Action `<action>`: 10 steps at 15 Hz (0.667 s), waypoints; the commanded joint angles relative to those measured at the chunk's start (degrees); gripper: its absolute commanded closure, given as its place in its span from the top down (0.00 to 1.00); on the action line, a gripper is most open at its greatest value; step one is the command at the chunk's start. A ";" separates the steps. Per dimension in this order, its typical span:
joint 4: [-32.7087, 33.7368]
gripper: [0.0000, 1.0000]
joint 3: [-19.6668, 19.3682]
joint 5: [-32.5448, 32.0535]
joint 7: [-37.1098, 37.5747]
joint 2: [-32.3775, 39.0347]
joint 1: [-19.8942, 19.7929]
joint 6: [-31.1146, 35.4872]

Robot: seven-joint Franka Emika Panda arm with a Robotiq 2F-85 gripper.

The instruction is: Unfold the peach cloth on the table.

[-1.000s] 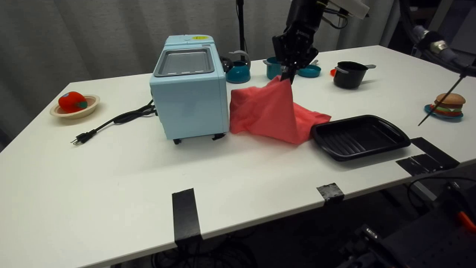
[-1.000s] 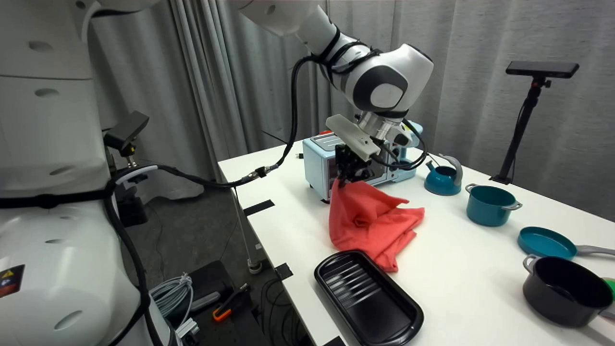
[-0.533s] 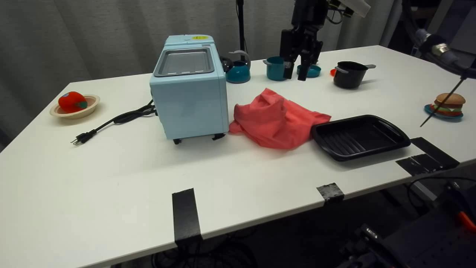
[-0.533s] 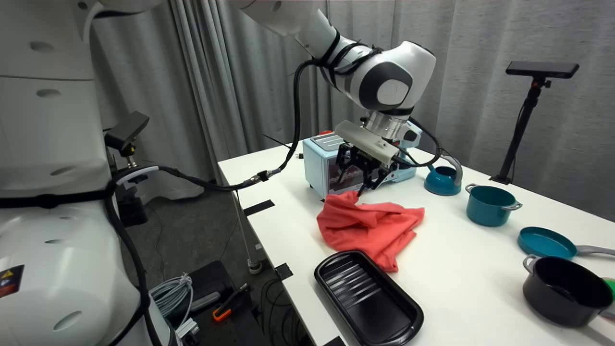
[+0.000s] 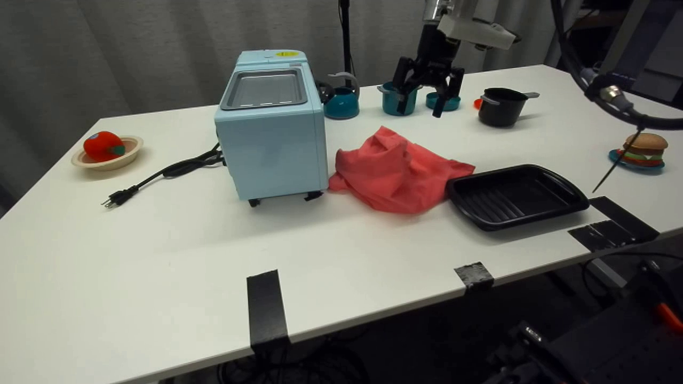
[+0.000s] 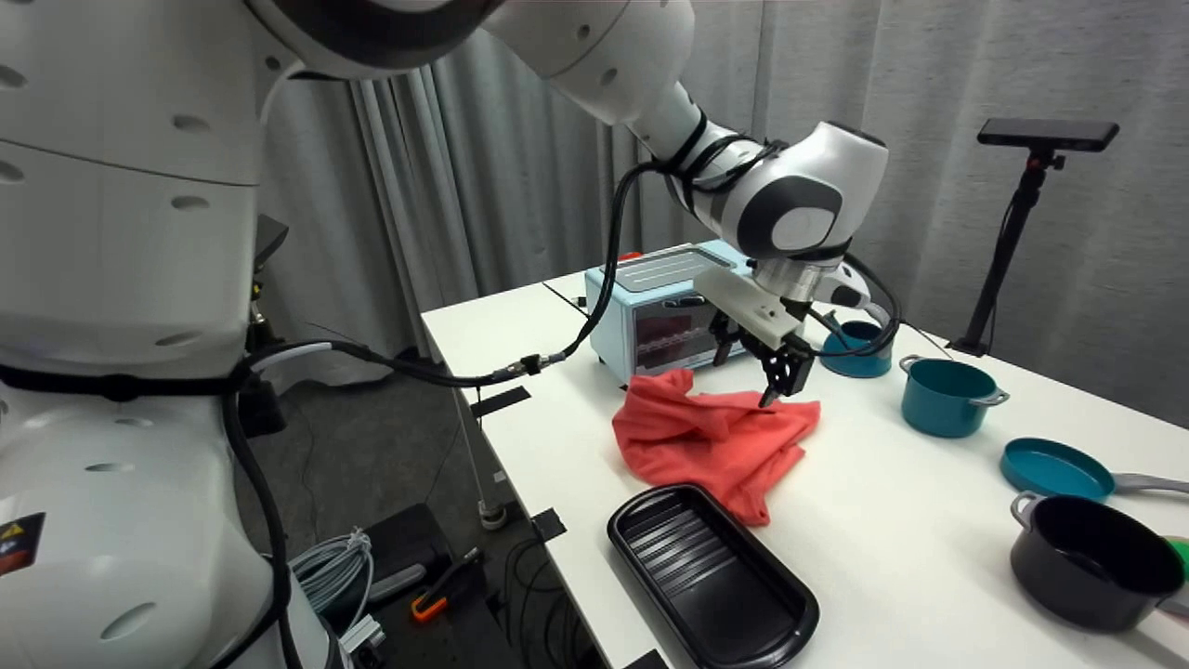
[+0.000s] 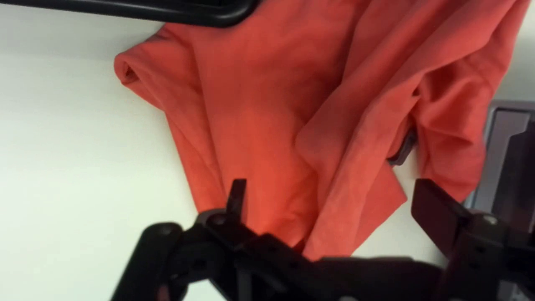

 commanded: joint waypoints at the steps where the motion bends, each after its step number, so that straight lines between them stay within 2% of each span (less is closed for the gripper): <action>1: 2.80 1.00 -1.06 -3.02 10.59 6.49 1.97 6.95; 5: 3.06 1.00 -1.80 -5.77 20.02 11.05 4.01 12.22; 10: 4.84 1.00 -3.56 -8.10 29.33 16.10 7.06 12.99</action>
